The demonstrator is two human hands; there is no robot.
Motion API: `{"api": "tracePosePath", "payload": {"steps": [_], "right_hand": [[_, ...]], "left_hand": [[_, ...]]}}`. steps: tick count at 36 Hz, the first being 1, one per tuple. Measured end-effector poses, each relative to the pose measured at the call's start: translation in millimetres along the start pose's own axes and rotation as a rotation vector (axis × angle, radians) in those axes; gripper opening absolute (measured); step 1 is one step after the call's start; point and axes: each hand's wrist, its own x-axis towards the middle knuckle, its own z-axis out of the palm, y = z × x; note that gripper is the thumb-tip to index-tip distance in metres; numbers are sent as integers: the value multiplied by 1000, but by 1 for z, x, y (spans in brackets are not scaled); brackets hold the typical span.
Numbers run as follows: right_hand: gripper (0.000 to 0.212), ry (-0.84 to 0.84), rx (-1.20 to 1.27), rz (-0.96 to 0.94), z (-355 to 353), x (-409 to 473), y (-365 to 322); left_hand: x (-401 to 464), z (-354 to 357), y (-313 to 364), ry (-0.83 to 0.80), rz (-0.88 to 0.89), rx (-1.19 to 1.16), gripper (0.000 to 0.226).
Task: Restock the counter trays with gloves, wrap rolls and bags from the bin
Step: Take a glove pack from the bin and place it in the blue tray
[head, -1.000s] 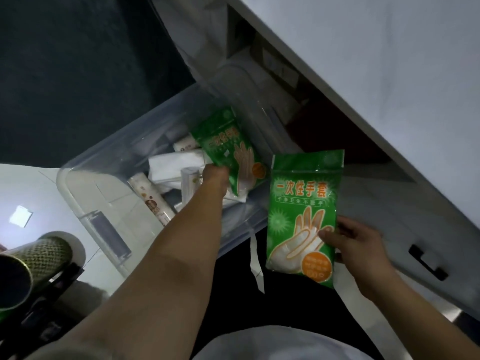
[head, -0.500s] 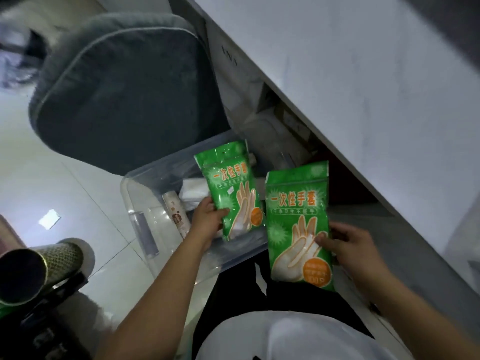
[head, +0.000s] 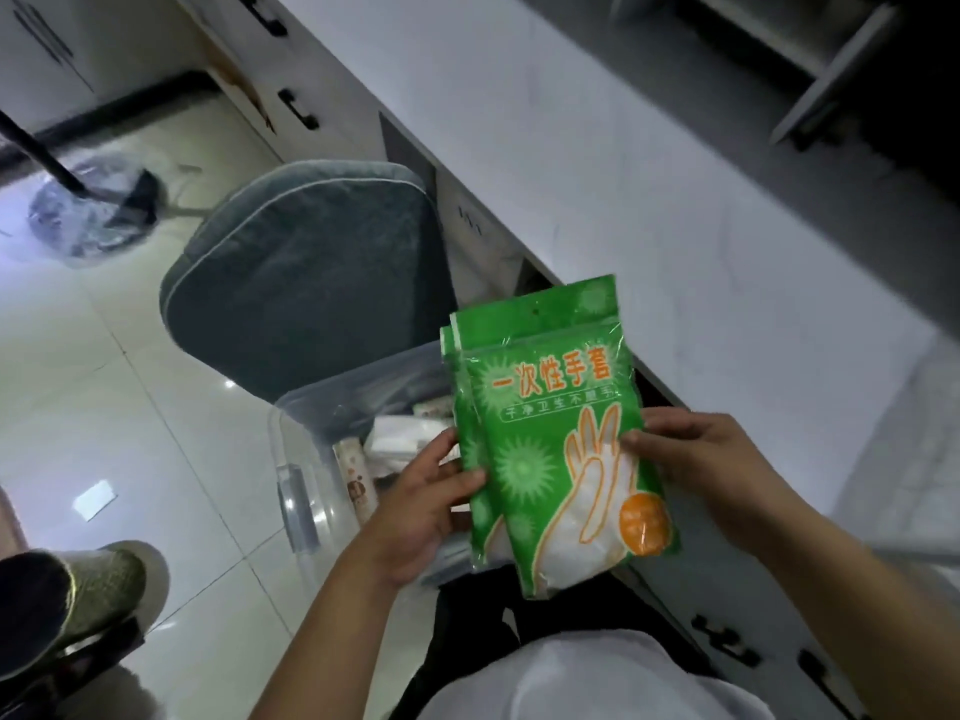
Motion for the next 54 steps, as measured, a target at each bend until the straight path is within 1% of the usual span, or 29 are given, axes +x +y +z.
{"api": "tracePosePath", "payload": {"steps": [2, 6, 8, 11, 15, 18, 21, 23, 28, 29, 31, 33, 35, 41, 45, 49, 54], "right_hand": [[11, 62, 93, 32, -2, -8, 6], [13, 72, 309, 175, -6, -33, 16], [15, 104, 370, 200, -12, -43, 20], [15, 141, 411, 189, -28, -57, 23], [11, 165, 455, 158, -54, -73, 22], [9, 184, 518, 136, -74, -90, 21], [9, 201, 564, 86, -100, -111, 23], [7, 199, 570, 17, -121, -127, 25], [9, 242, 468, -230, -177, -170, 38], [16, 246, 449, -266, -188, -179, 42], [37, 237, 428, -319, -211, -196, 47], [55, 221, 431, -346, -232, -210, 52], [60, 205, 408, -347, -253, -222, 58], [47, 109, 375, -253, -297, -243, 74], [41, 106, 381, -247, -316, -251, 75], [32, 167, 402, -289, -329, -257, 73], [36, 280, 435, -323, -343, -259, 71]], "left_hand": [[-2, 8, -5, -37, -8, -11, 51], [-8, 30, -16, -100, -24, 1, 51], [-11, 44, -20, -122, -34, 31, 52], [-17, 67, -23, -132, -49, 75, 58], [-27, 101, -22, -158, -44, 96, 53], [-36, 134, -25, -202, -4, 159, 61], [-43, 165, -39, -150, 82, 265, 76], [-46, 185, -51, -131, 126, 287, 77], [-54, 232, -79, -162, 169, 258, 66], [-57, 241, -84, -185, 172, 261, 64], [-62, 259, -97, -234, 178, 270, 61], [-66, 274, -110, -248, 179, 266, 59], [-68, 289, -121, -256, 167, 246, 59], [-69, 328, -137, -321, 116, 246, 49], [-64, 351, -132, -374, 89, 297, 55], [-51, 373, -124, -439, 54, 370, 67], [-29, 402, -120, -532, 9, 491, 75]]}}
